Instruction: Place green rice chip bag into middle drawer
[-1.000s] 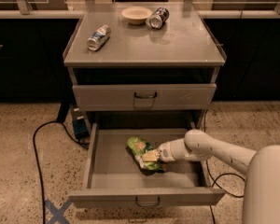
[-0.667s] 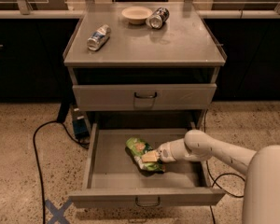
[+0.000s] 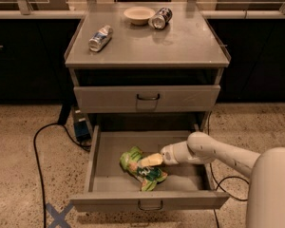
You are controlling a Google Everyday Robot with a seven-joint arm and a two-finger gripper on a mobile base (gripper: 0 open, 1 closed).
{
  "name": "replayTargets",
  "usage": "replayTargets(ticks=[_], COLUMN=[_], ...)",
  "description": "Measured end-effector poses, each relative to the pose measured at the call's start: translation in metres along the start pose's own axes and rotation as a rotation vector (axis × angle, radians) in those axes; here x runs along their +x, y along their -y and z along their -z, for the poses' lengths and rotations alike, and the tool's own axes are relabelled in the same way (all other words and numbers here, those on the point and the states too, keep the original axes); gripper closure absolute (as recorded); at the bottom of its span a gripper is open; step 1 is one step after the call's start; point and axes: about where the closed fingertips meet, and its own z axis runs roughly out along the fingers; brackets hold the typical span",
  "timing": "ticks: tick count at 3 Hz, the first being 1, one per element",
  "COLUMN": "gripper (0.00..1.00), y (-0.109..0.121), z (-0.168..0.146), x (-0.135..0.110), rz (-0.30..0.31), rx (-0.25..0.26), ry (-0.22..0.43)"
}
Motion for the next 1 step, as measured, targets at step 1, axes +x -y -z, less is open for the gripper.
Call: replayTargets(ticks=[1], gripper=[0.00], y=[0.0000], z=[0.0000], x=[0.0000], rz=[0.000], rx=[0.000], ry=[0.000])
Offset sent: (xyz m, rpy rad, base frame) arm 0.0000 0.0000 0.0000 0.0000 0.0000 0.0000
